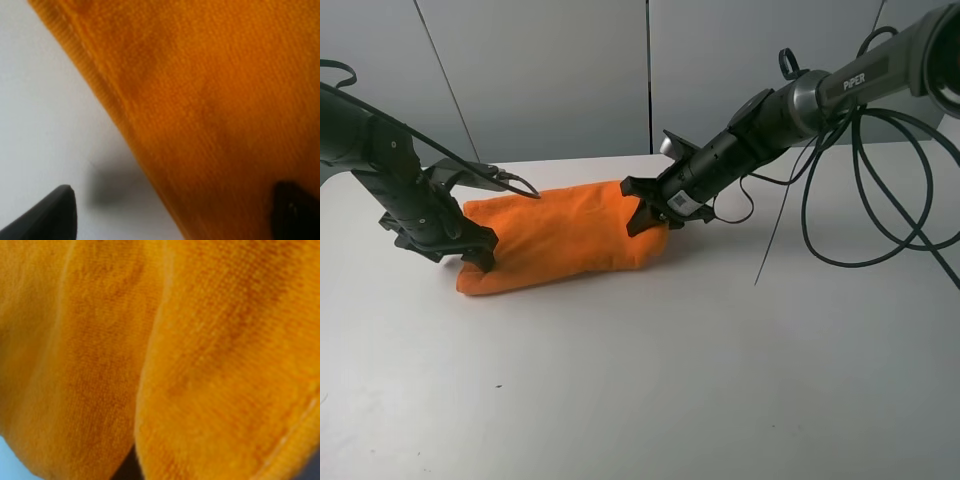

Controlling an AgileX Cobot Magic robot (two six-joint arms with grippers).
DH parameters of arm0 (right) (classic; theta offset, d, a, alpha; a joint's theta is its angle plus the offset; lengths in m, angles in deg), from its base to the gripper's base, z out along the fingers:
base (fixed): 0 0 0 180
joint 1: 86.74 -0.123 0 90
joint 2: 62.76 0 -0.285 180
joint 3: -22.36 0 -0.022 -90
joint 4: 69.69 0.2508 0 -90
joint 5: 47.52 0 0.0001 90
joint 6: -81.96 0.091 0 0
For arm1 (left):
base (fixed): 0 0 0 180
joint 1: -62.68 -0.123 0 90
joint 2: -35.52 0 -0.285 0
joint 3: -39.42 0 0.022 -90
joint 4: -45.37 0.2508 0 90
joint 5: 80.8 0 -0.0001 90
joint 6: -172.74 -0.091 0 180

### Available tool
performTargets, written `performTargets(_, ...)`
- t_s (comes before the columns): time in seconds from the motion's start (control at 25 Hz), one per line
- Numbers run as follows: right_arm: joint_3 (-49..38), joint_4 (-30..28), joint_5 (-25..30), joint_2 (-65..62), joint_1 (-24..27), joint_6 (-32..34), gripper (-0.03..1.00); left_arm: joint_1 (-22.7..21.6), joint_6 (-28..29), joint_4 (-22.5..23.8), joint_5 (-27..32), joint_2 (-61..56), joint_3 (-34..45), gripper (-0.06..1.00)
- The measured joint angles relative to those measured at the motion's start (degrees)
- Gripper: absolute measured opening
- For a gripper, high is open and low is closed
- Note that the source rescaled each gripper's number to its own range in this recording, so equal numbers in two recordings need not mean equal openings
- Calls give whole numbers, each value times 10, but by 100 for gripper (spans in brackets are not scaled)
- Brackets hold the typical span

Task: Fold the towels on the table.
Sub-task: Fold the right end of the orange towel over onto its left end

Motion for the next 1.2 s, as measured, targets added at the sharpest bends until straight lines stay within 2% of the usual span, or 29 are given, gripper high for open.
performTargets(0.24, -1, -1, 19, 0, 10, 32, 7, 3, 0, 0, 2, 0, 0, 100)
performTargets(0.44, -6, -11, 25, -3, 18, 41, 7, 34, -11, 5, 12, -1, -1, 100)
performTargets(0.6, -50, -13, -1, -43, 30, 42, 7, 51, -12, 1, 16, -1, -1, 100)
performTargets(0.92, -137, -10, -20, -108, 42, 41, 7, 54, -25, -38, 19, -1, -3, 100)
performTargets(1.2, -191, -16, -28, -155, 43, 41, 7, 57, -40, -31, 28, -18, -3, 100)
